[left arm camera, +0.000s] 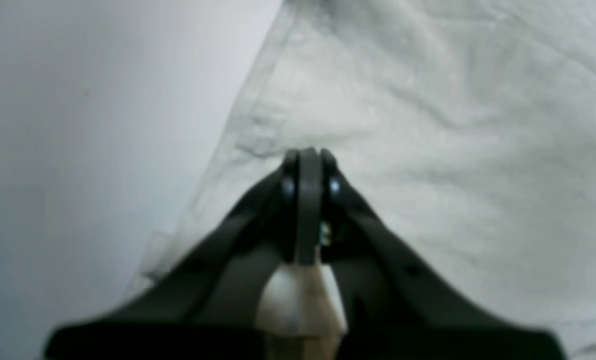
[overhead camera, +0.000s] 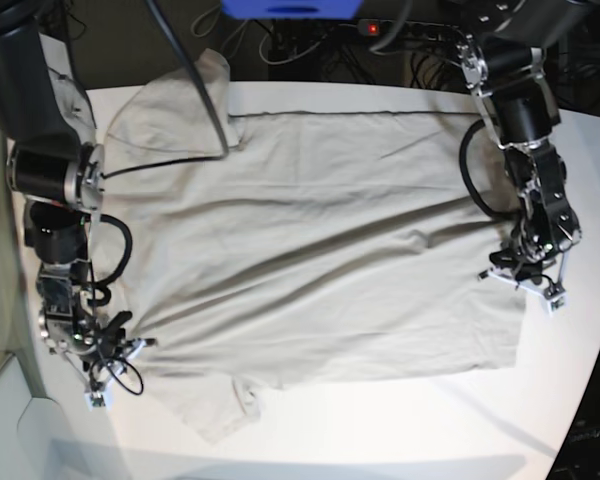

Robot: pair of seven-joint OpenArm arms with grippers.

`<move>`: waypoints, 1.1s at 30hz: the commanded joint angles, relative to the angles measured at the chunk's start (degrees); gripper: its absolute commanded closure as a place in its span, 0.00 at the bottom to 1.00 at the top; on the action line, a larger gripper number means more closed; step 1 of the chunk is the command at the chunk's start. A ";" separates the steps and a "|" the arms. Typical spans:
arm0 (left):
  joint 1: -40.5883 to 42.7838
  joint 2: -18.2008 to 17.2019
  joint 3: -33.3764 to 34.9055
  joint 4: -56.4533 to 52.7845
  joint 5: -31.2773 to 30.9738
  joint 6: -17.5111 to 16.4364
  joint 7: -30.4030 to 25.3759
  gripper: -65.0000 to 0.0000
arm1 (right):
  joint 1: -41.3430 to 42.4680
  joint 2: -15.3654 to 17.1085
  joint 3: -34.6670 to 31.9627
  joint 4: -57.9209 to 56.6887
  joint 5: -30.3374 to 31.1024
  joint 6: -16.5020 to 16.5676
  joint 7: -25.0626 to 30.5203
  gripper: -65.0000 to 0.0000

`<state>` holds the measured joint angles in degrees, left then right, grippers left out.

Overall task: Layout the t-shirt on the table in an organized manner, then fold the t-shirt properly
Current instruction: 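Drag the shirt sides with both grippers to smooth the shirt flat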

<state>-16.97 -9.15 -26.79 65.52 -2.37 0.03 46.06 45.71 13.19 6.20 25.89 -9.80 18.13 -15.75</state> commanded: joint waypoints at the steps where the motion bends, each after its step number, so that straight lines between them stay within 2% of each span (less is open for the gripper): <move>1: -1.62 -0.83 -0.07 0.99 0.04 0.19 -1.18 0.99 | 2.07 0.57 0.18 2.90 0.53 -0.24 -0.47 1.00; 5: -3.56 -0.66 0.02 -0.77 -0.05 0.19 -1.27 0.99 | -2.24 0.22 0.35 15.21 0.70 0.02 -10.14 1.00; 10: -6.98 -0.30 0.02 -6.83 -0.05 0.19 -2.33 0.99 | -14.55 -1.54 0.35 37.71 0.79 0.11 -17.18 1.00; 15: -9.97 -0.57 0.10 -18.26 0.48 0.19 -9.80 0.99 | -24.48 -3.56 0.35 56.44 0.79 0.11 -22.45 1.00; 20: -13.31 -1.45 0.10 -30.22 0.57 0.19 -18.77 0.99 | -31.78 -4.44 0.35 70.33 0.79 0.29 -27.55 1.00; 22: -14.37 -1.80 0.63 -33.82 0.57 0.36 -22.11 0.99 | -34.07 -4.71 0.35 74.29 0.79 2.22 -28.96 1.00; 26: -17.53 -2.15 7.93 -39.45 0.48 0.63 -28.88 0.99 | -37.05 -4.97 0.35 77.98 0.70 7.41 -33.09 1.00; 29: -19.91 -2.15 11.45 -42.62 0.48 0.63 -32.13 0.99 | -39.34 -5.06 0.35 78.33 0.70 7.67 -34.85 1.00; 33: -21.75 -2.15 11.36 -43.93 0.04 0.71 -33.01 0.99 | -42.77 -5.06 0.35 78.33 0.70 7.76 -34.76 1.00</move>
<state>-37.50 -11.27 -15.42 21.17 -1.96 1.15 11.62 1.65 7.75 6.37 103.18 -9.08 25.52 -51.96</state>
